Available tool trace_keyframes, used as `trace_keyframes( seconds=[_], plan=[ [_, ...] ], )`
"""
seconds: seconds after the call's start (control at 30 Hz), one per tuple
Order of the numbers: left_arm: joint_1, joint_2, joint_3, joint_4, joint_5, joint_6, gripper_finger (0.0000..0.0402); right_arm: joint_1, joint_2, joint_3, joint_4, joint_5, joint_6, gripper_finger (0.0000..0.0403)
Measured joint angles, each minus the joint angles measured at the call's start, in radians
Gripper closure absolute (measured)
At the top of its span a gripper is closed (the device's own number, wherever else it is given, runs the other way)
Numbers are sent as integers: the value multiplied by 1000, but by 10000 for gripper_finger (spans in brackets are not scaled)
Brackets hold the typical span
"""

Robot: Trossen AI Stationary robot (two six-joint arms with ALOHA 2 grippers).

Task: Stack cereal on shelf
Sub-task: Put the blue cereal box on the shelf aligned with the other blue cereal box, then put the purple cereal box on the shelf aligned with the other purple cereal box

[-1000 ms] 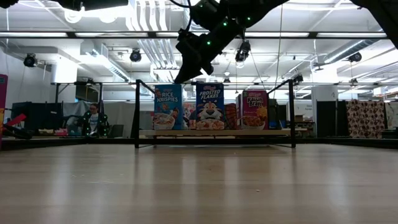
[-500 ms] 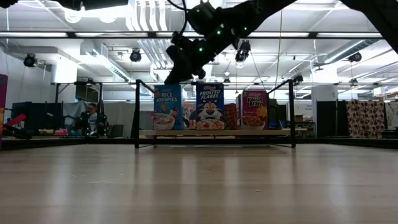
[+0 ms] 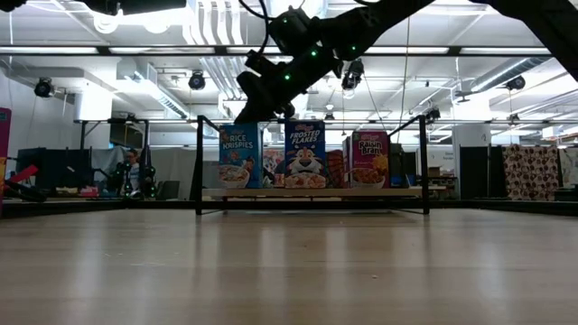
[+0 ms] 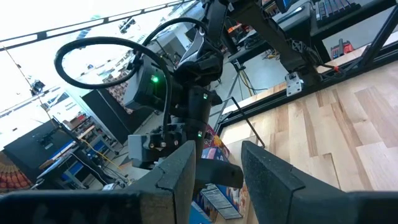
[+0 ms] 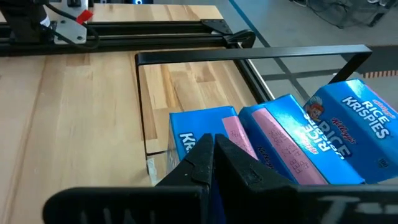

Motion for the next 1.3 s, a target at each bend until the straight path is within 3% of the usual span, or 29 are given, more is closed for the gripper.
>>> trace_keyframes(
  seconds=[0.63, 1.3],
  plan=[
    [0, 0, 0, 0, 0, 0, 288, 10, -64, 1, -6, 0, -34, 394],
    [0, 0, 0, 0, 0, 5, 288, -136, -64, 25, 2, -2, -101, 394]
  ],
)
